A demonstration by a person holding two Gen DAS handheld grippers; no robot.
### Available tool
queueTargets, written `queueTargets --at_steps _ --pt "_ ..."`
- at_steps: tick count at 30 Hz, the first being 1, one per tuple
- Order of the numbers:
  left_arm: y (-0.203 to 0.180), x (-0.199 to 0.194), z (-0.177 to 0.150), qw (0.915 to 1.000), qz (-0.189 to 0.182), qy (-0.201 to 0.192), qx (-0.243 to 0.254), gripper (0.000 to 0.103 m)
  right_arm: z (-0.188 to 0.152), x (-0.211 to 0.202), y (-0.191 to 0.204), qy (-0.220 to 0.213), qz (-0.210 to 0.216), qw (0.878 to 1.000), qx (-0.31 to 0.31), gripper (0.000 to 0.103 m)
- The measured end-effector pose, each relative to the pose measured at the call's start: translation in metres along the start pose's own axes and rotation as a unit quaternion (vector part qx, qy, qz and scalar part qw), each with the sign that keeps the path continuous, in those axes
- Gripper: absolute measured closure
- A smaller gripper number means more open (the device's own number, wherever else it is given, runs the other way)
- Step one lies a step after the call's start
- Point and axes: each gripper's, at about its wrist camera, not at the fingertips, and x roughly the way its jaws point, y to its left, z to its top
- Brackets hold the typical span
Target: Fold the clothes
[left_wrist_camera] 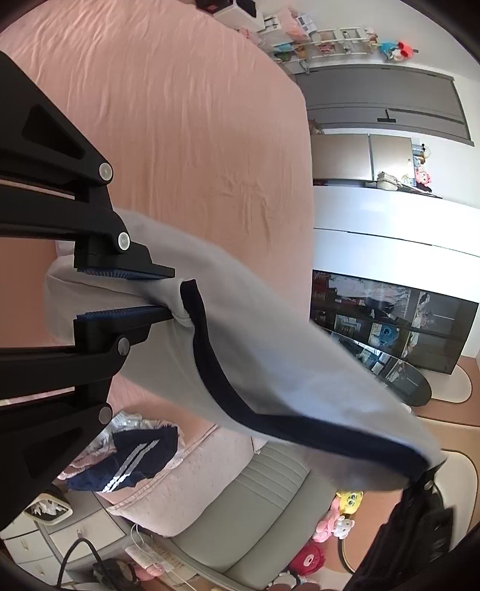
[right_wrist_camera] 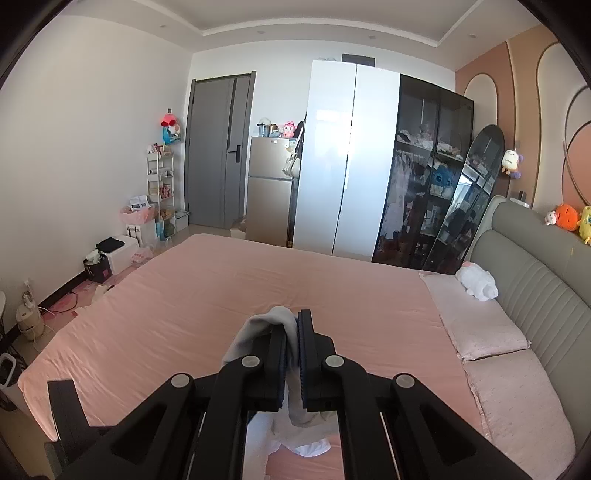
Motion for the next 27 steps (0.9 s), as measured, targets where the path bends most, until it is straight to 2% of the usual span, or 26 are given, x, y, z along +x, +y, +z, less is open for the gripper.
queueTargets --at_steps 7,10,12,22,27 --pt "0.022 -0.015 0.014 0.9992 0.035 -0.009 0.018 0.091 -0.001 -0.005 0.004 0.011 -0.002 0.998 -0.057 0.1" --pt "0.028 -0.016 0.018 0.9981 0.054 -0.006 0.03 0.091 -0.004 -0.001 0.007 0.045 0.003 0.994 -0.098 0.1" --pt "0.031 -0.014 0.019 0.9973 0.063 0.001 0.038 0.091 -0.006 0.003 0.006 0.076 0.022 0.991 -0.107 0.1" --pt "0.03 -0.008 0.024 0.9924 0.084 0.037 0.082 0.091 -0.014 0.03 -0.015 0.187 0.071 0.974 -0.105 0.1" --pt "0.036 -0.012 0.037 0.9913 0.087 0.04 0.09 0.091 -0.028 0.04 -0.011 0.235 0.094 0.959 -0.126 0.1"
